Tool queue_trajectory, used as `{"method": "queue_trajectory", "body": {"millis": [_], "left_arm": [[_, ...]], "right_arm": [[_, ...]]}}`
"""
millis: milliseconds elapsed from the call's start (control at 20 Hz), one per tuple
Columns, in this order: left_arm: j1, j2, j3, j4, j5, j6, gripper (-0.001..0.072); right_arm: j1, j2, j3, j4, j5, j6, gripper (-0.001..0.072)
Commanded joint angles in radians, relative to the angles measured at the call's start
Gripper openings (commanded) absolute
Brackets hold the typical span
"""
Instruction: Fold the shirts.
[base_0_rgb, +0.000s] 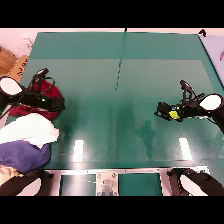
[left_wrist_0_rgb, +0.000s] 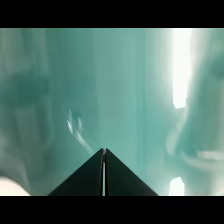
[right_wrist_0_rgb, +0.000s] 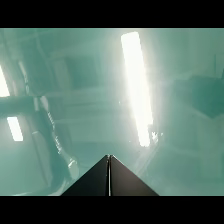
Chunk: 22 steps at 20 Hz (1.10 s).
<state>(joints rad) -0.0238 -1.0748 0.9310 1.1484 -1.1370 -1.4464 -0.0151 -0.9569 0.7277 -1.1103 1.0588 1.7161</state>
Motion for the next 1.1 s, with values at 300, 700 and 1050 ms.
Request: {"method": "queue_trajectory", "body": {"millis": [300, 700, 1050], "left_arm": [[0.110, -0.097, 0.000, 0.650, 0.423, -0.069, 0.0720], [0.187, -0.447, 0.000, 0.623, 0.610, -0.054, 0.0599], [0.138, -0.445, 0.317, 0.572, 0.236, 0.001, 0.0030]], "right_arm": [[0.001, -0.001, 0.000, 0.001, -0.168, 0.000, 0.0150], [0.001, -0.001, 0.000, 0.003, -0.194, 0.000, 0.0260], [-0.006, 0.000, 0.011, 0.018, -0.148, -0.001, 0.0015]]}}
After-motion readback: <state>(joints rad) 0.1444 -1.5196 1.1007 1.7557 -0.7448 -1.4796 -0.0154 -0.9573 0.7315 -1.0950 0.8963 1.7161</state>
